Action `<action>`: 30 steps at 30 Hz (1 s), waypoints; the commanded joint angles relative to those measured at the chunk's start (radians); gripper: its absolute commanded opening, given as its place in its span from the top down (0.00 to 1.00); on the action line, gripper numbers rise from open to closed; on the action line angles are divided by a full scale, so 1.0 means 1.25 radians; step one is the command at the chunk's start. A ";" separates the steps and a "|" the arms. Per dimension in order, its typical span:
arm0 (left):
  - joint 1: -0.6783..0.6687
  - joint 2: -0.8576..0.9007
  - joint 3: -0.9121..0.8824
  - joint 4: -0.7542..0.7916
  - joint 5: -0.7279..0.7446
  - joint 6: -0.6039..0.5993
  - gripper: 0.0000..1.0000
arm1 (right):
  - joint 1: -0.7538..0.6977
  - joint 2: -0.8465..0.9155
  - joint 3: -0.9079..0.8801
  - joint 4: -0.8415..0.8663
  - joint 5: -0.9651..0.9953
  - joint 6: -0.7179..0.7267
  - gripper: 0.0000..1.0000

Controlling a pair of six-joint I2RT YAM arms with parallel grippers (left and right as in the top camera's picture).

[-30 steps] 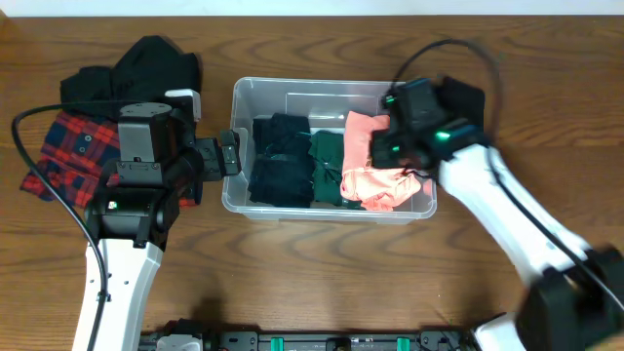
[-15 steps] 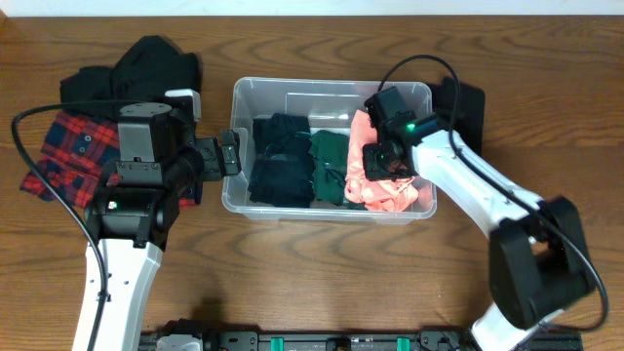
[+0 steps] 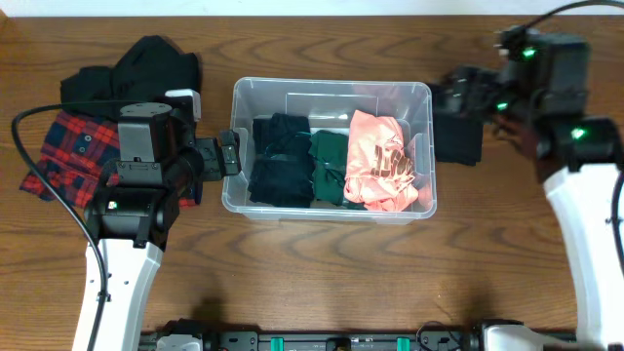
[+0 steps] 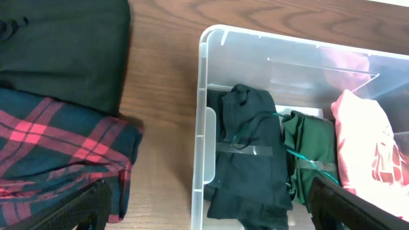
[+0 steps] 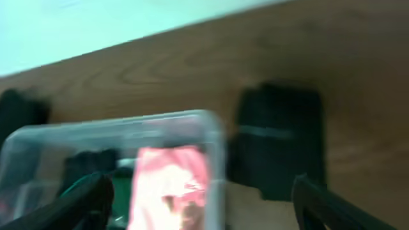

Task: Pack container
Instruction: 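Grasp the black folded garment at the right with the right gripper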

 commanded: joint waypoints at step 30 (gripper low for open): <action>0.004 0.000 0.009 -0.002 -0.009 0.007 0.02 | -0.191 0.608 -0.016 0.251 -0.323 0.008 0.57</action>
